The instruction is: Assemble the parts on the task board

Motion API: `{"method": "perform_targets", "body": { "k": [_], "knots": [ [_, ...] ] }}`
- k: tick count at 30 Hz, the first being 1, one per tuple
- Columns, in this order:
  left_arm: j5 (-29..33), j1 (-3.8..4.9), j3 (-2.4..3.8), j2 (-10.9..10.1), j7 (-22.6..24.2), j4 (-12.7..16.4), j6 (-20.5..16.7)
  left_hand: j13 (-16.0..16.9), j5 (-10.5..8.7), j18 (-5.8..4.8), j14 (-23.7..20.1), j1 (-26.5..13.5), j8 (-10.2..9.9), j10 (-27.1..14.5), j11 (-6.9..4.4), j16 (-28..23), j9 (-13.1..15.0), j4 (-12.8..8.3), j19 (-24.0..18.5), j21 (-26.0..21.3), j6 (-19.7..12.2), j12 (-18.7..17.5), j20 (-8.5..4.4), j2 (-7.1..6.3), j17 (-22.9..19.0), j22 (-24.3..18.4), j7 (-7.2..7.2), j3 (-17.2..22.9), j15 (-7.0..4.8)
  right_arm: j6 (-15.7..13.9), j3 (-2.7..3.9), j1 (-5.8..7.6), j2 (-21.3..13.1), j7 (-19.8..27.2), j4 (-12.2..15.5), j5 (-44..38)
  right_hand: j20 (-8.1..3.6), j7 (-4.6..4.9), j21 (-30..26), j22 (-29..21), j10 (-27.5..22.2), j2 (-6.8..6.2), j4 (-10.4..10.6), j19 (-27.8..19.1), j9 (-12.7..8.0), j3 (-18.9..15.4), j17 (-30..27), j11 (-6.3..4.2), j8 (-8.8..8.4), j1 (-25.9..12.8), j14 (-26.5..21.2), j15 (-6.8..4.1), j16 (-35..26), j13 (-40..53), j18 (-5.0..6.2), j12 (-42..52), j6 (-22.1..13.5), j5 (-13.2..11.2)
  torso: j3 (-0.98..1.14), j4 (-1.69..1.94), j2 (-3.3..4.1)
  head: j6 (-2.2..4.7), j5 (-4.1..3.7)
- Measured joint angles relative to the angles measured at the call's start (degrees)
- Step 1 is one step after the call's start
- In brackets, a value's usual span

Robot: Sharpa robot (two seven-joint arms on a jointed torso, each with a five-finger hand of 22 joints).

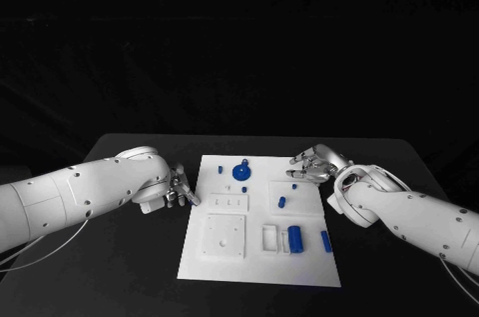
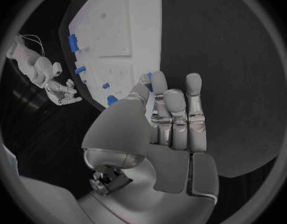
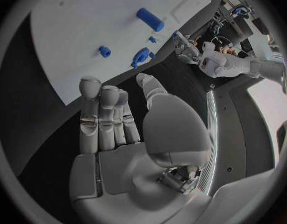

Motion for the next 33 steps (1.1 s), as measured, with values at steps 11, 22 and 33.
{"method": "perform_targets", "body": {
  "k": [11, 22, 33],
  "knots": [
    [4.9, -0.35, -0.04, -2.1, 1.9, 0.1, -1.1, -0.4, 0.66, -0.01, 0.1, 0.0, -0.1, -0.1, -0.11, 0.0, 1.4, 0.4, -0.9, 0.9, 1.4, 0.0, 0.12, 0.0, -0.3, 0.0, -0.39, 0.6, -0.09, 0.0, 0.0, -0.12, 0.0, 0.1, -0.1, 0.0, 0.0, 0.0, 0.0, 0.0, 0.0, 0.0, 0.0, 0.0, 0.0, 0.0, 0.0, 0.0, 0.0, 0.0, 0.0, 0.0, 0.0, 0.0, 0.0, 0.0, 0.0, 0.0, -0.05, 0.05, -0.03, 0.12, 0.04],
    [10.3, -0.31, -0.22, -3.6, 2.4, 0.6, -1.1, -1.1, 0.66, 0.0, -0.5, 0.7, -0.2, -0.2, -0.18, -0.6, 1.3, -0.2, -1.5, 0.9, 1.6, -2.2, -0.01, -0.73, -1.0, 0.0, -0.22, 4.0, -0.18, 0.0, 0.0, -0.24, 0.0, 0.1, -0.3, 0.0, 0.0, 0.0, 0.0, 0.0, 0.0, 0.0, 0.0, 0.0, 0.0, 0.0, 0.0, 0.0, 0.0, 0.0, 0.0, 0.0, 0.0, 0.0, 0.0, 0.0, 0.0, 0.0, -0.04, 0.02, -0.05, 0.21, 0.42],
    [15.3, 1.07, -0.2, -5.2, 2.7, 2.8, -1.8, -1.8, 2.0, 0.0, -1.0, 2.9, -0.1, 0.0, -0.39, -1.3, 1.3, 0.0, -1.6, -0.1, 1.7, -5.4, -0.19, -0.21, -1.5, 0.0, -0.16, 4.4, -0.09, 0.0, 0.0, -0.3, 0.1, 0.2, -0.4, 0.0, 0.0, 0.0, 0.0, 0.0, 0.0, 0.0, 0.0, 0.0, 0.0, 0.0, 0.0, 0.0, 0.0, 0.0, 0.0, 0.0, 0.0, 0.0, 0.0, 0.0, 0.0, 0.0, 0.04, 0.01, -0.04, 0.31, 0.66]
  ]
}}
